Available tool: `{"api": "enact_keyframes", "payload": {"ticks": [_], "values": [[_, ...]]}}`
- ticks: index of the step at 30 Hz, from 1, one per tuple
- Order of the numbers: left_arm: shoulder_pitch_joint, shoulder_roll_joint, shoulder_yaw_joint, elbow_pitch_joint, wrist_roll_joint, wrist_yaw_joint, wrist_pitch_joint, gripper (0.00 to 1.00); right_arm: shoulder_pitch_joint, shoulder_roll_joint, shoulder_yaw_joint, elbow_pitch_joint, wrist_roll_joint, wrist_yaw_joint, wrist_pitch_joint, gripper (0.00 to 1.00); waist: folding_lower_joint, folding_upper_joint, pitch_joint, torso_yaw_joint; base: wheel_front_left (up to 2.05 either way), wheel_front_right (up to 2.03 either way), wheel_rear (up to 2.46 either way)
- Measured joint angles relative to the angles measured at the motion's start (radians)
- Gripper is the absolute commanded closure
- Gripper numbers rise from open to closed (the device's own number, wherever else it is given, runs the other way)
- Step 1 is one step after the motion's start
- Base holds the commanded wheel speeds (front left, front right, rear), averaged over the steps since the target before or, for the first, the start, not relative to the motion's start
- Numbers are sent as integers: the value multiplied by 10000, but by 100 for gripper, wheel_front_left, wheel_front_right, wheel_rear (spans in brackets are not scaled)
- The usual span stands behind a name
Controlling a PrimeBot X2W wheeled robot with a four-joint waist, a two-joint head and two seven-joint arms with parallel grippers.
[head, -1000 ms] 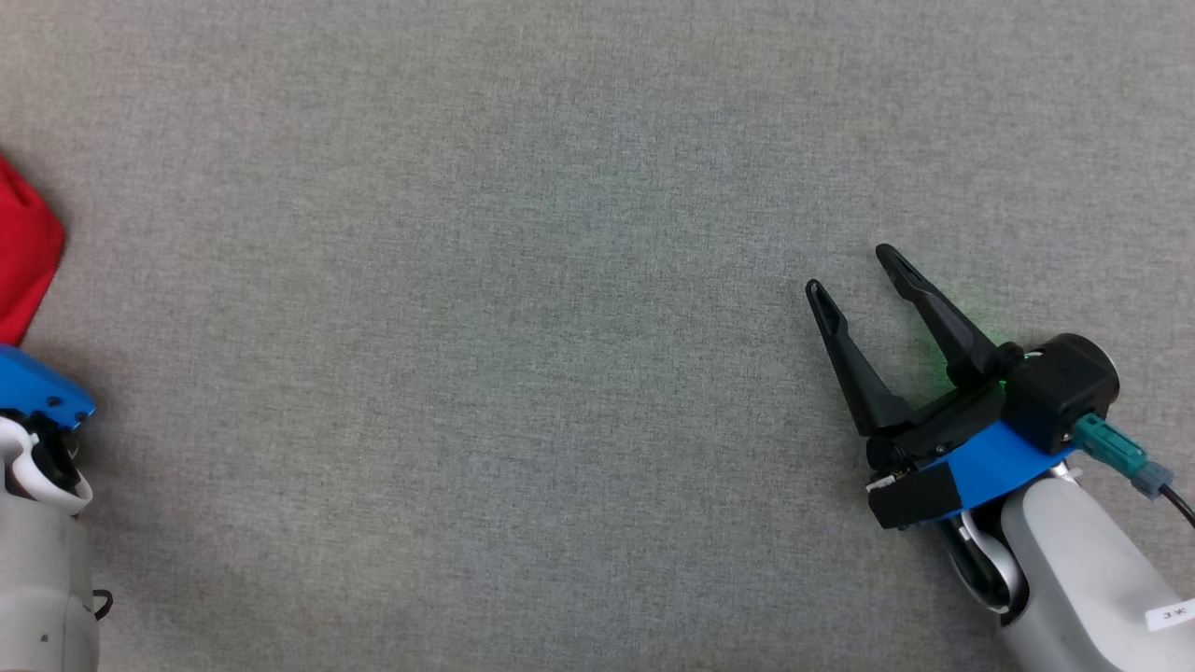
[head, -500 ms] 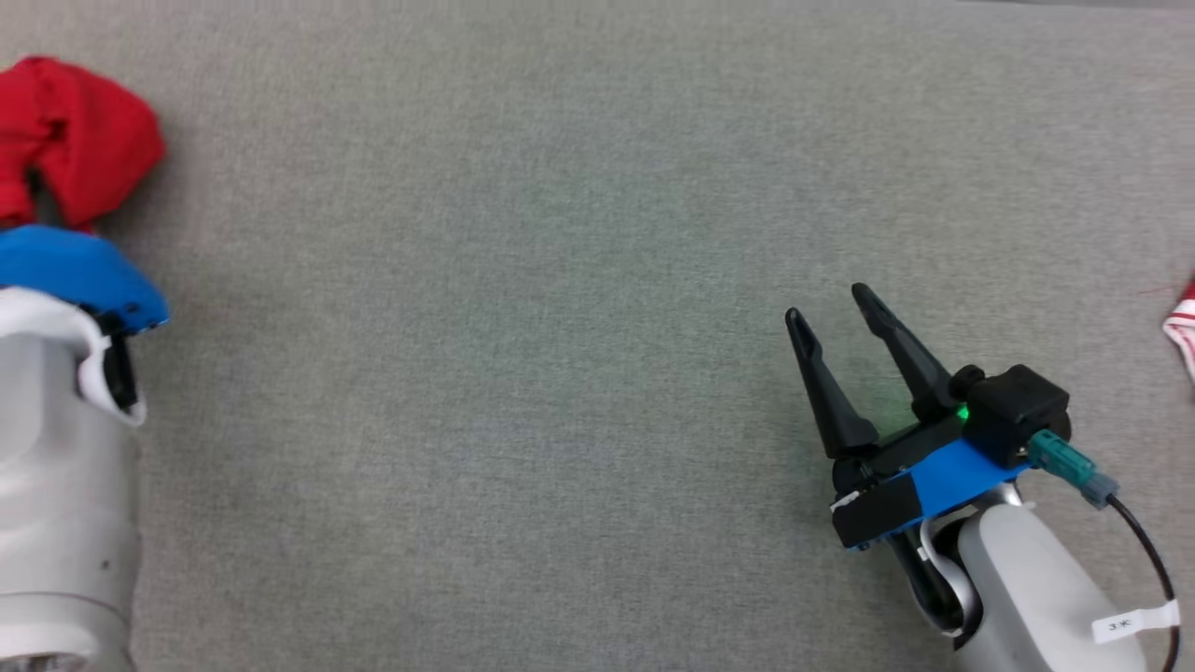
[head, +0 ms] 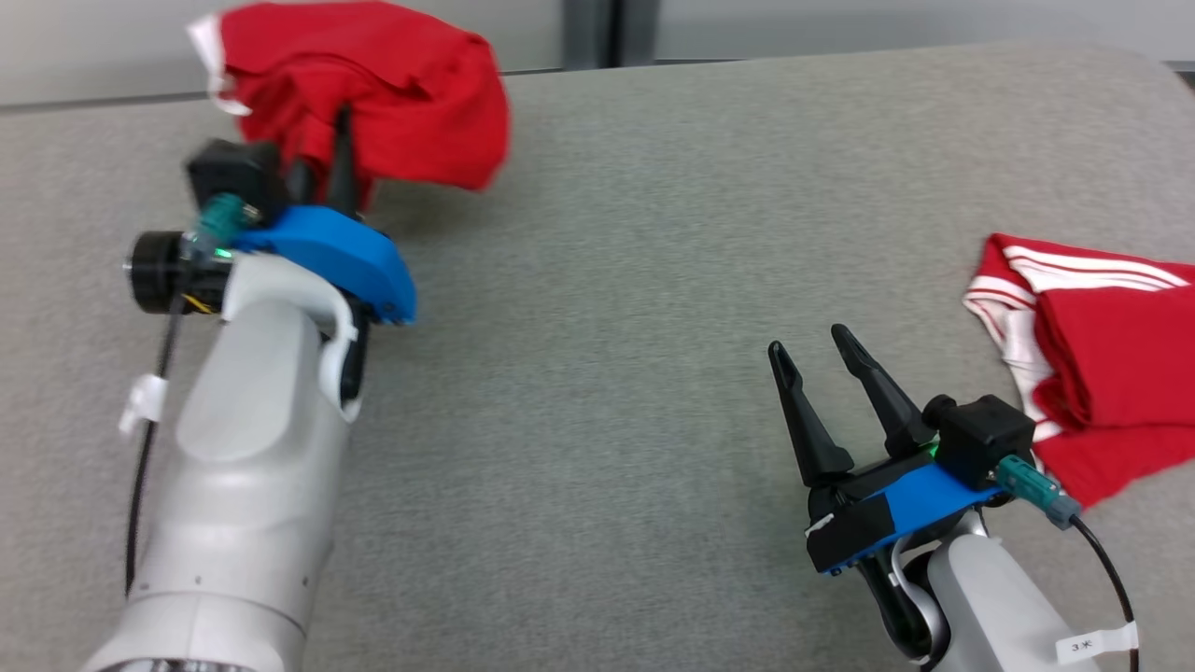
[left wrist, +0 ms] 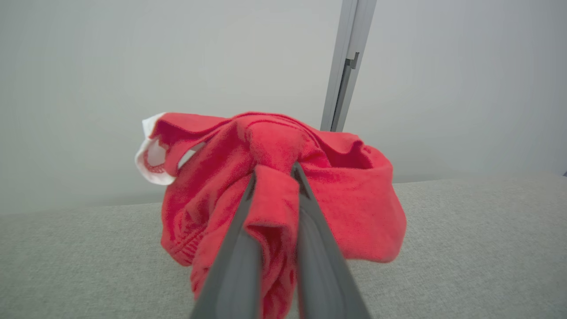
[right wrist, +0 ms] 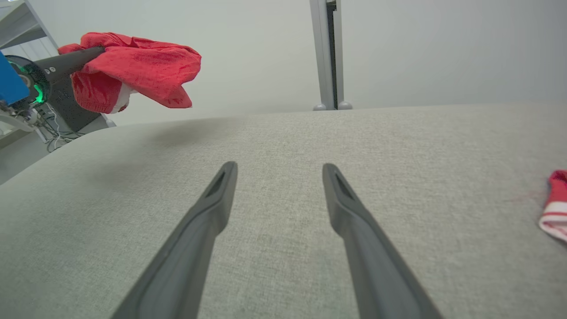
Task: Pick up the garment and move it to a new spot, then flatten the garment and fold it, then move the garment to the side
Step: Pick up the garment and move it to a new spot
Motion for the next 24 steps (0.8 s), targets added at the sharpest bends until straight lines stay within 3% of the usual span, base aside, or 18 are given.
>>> {"api": "enact_keyframes", "payload": {"ticks": [3, 8, 14, 19, 20, 22, 23, 24], "values": [[425, -67, -646, -447, -249, -113, -12, 100, 41, 90, -33, 81, 4, 0, 0, 0, 0, 0, -70, -420, 0, 0, 0], [1367, -90, -2840, -1480, -1866, -188, -19, 100, 56, 171, -90, 176, 8, 0, 2, 0, 0, 0, -132, -997, 0, 0, 0], [2364, -102, -4696, -2113, -3312, 658, -6, 100, 115, 228, -140, 278, 10, 0, 0, 0, 1, 0, -249, -1281, 0, 0, 0], [2987, -100, -5497, -2123, -3772, 1206, -35, 100, 175, 278, -226, 399, 4, 0, 0, 0, 0, 0, -441, -1252, 0, 0, 0], [3094, -100, -5565, -2127, -3774, 1296, -36, 91, 209, 280, -253, 420, -8, 0, 0, 0, 0, 0, -495, -1219, 0, 0, 0], [3342, -100, -5534, -2247, -3735, 1570, -46, 18, 252, 297, -284, 477, -31, 0, 0, 0, 0, 0, -590, -1145, 0, 0, 0], [3483, -98, -5402, -2360, -3638, 1722, -48, 0, 262, 309, -293, 499, -48, 0, 0, 0, 0, 0, -635, -1109, 0, 0, 0], [3625, -96, -5214, -2493, -3601, 1850, -50, 0, 267, 318, -307, 523, -79, 0, 0, 0, 0, 0, -681, -1076, 0, 0, 0]]}}
